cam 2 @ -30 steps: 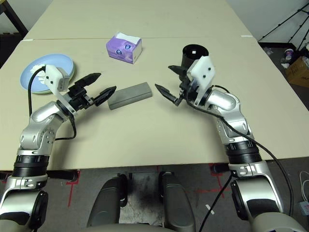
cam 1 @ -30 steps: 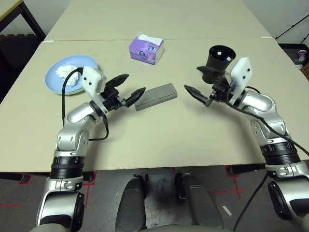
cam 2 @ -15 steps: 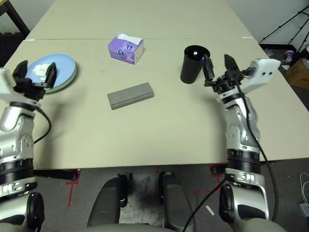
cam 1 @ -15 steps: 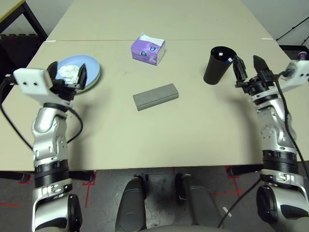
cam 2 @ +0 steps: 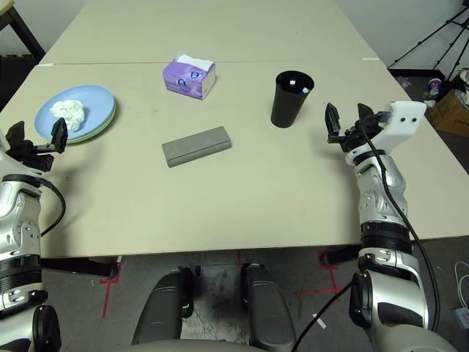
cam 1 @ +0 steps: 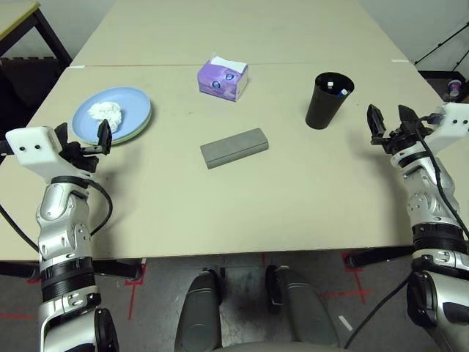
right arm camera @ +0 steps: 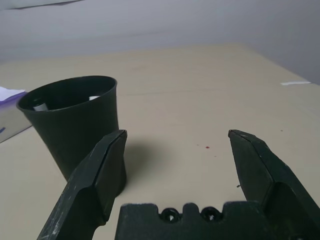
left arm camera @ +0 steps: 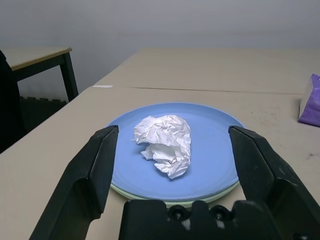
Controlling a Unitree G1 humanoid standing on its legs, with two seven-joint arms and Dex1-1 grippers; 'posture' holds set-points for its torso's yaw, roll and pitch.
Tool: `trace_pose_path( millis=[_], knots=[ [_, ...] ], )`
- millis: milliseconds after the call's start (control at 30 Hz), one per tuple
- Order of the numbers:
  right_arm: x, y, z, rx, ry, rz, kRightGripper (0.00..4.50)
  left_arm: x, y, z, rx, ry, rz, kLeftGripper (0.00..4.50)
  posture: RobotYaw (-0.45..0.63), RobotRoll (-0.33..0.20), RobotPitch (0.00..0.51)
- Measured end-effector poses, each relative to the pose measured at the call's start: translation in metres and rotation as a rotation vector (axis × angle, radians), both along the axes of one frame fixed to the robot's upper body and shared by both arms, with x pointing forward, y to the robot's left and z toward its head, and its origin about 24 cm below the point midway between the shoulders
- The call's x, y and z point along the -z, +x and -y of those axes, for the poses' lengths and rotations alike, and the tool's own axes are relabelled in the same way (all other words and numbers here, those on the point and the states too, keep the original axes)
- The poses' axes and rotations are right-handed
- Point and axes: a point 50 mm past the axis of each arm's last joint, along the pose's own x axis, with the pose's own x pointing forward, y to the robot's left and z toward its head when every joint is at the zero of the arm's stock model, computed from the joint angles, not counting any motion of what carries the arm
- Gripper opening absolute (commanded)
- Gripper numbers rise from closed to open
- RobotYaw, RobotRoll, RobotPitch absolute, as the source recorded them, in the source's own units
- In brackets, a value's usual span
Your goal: Organize and tidy the items on the table.
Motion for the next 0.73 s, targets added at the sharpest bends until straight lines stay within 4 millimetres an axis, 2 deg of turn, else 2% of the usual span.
trace_pose_path(
  millis=[433,733],
  knots=[
    [0.000,0.001,-0.001,0.000,-0.004,0.006,4.47,0.012,0.001,0.010,0.088,0.011,-0.057,4.50,-0.04,0.000,0.134],
    [0.000,0.002,-0.003,-0.007,-0.006,0.004,4.47,0.013,0.001,0.010,0.100,0.004,-0.066,4.50,-0.04,0.000,0.132]
  ],
)
